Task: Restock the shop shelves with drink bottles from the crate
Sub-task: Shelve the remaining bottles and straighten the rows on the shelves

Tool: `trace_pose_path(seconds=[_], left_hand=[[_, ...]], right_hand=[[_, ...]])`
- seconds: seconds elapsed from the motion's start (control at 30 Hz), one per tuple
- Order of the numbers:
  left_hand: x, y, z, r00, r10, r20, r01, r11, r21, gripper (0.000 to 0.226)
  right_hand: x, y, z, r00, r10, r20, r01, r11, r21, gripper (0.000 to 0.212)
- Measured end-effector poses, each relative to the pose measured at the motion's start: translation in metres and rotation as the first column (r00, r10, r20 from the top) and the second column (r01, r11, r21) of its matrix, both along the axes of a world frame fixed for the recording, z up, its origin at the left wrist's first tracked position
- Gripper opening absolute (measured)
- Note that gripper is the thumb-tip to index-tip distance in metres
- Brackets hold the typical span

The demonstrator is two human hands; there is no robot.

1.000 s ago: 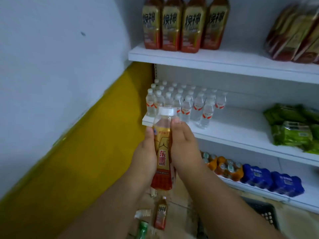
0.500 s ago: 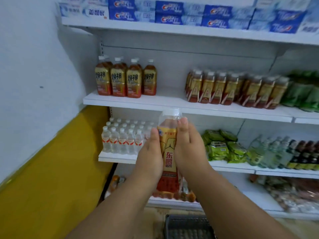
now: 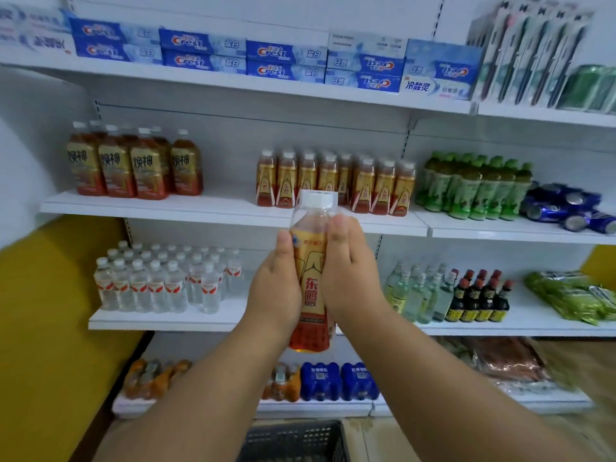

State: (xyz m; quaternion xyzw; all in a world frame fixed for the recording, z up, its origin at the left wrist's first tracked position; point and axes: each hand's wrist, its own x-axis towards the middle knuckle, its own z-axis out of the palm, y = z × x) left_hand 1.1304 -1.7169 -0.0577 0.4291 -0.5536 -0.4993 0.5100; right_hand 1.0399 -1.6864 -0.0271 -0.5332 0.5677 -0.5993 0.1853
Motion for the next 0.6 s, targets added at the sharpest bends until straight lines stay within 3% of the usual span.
trace_pose_path(seconds=[0.13, 0.23, 0.33, 0.4, 0.53, 0.6], left_hand=[[-0.041, 0.011, -0.001, 0.999, 0.025, 0.032, -0.025, 1.0, -0.007, 0.066], [-0.061, 0.003, 0.002, 0.997, 0.07, 0.022, -0.07, 0.997, -0.019, 0.083], [-0.075, -0.015, 0.004, 0.997, 0.067, 0.038, -0.066, 0.997, -0.033, 0.096], [-0.081, -0.03, 0.002, 0.996, 0.061, 0.068, -0.057, 0.997, -0.059, 0.085], [-0.09, -0.066, -0.005, 0.976, -0.006, 0.216, 0.039, 0.988, -0.151, 0.041], [-0.099, -0.093, -0.01, 0.96, -0.032, 0.277, 0.093, 0.973, -0.209, 0.038]], right_hand=[[-0.05, 0.012, -0.001, 0.989, 0.138, -0.059, -0.135, 0.989, 0.058, 0.052], [-0.08, 0.006, 0.002, 0.975, 0.203, -0.095, -0.192, 0.974, 0.119, 0.033], [-0.102, -0.014, 0.003, 0.965, 0.253, -0.067, -0.243, 0.961, 0.132, 0.035], [-0.11, -0.03, 0.003, 0.965, 0.255, -0.064, -0.247, 0.962, 0.113, 0.039], [-0.132, -0.072, 0.004, 0.976, 0.208, -0.063, -0.203, 0.976, 0.072, 0.024], [-0.146, -0.098, 0.005, 0.985, 0.152, -0.084, -0.148, 0.988, 0.048, 0.026]])
